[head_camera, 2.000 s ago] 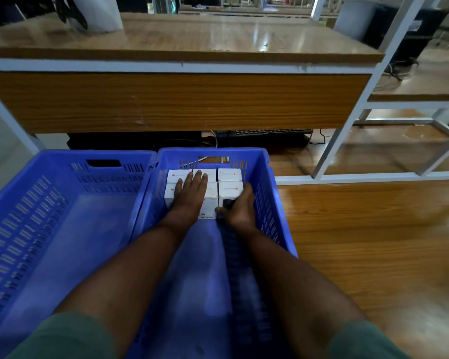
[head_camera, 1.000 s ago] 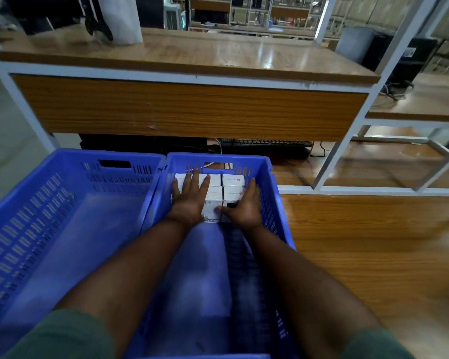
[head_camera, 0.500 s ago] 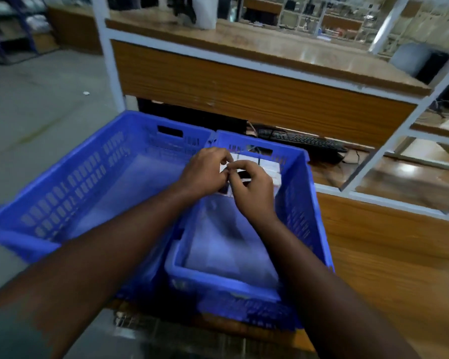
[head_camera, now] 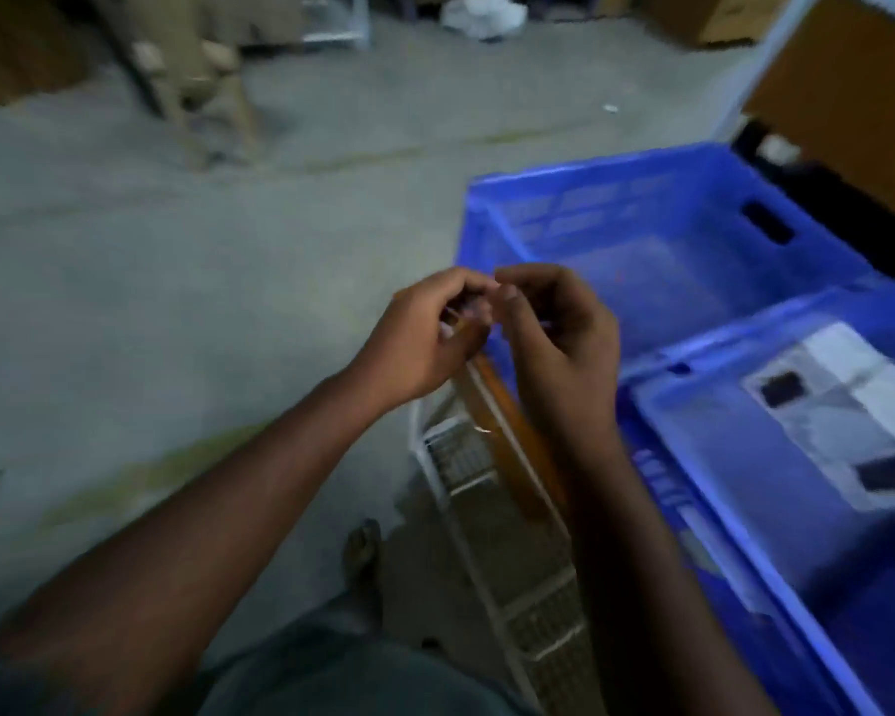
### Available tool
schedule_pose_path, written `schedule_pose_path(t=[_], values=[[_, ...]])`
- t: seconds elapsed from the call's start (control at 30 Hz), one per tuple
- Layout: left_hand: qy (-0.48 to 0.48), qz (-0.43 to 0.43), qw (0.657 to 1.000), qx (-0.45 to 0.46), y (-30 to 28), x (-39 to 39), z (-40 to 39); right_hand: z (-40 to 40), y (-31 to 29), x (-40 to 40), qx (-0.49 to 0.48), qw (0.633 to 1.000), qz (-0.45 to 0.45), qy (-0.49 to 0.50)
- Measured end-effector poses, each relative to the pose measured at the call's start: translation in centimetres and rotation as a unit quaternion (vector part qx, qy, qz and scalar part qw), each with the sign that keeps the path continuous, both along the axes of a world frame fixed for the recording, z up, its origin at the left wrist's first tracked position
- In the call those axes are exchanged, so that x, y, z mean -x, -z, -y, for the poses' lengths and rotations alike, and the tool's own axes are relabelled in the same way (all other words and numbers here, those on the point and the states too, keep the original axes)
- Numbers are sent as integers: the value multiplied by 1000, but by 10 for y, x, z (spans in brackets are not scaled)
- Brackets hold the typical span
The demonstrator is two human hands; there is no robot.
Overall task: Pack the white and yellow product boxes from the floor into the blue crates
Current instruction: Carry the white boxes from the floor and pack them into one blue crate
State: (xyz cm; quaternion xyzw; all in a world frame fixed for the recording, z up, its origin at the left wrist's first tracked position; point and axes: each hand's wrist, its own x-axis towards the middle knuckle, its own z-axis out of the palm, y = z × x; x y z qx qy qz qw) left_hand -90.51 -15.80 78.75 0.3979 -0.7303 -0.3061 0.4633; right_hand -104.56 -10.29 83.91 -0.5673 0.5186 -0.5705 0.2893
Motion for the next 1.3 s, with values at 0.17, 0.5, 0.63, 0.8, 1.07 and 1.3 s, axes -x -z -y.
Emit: schedule_pose_path(t=[0.17, 0.5, 0.63, 0.8, 1.07, 1.3], values=[[-235, -5, 967, -94, 51, -155, -45, 36, 46, -138, -94, 973, -53, -206], [-509, -29, 843, -174, 137, -374, -113, 63, 128, -415, -132, 859, -134, -477], [-588, -61, 787, -176, 153, -441, -131, 66, 148, -499, -142, 822, -159, -528], [-655, -84, 722, -204, 167, -507, -143, 73, 168, -584, -157, 768, -198, -589], [-730, -62, 623, -274, 194, -575, -121, 125, 215, -708, -150, 681, -268, -665], [-792, -57, 517, -319, 200, -621, -138, 111, 234, -801, -127, 600, -326, -720]])
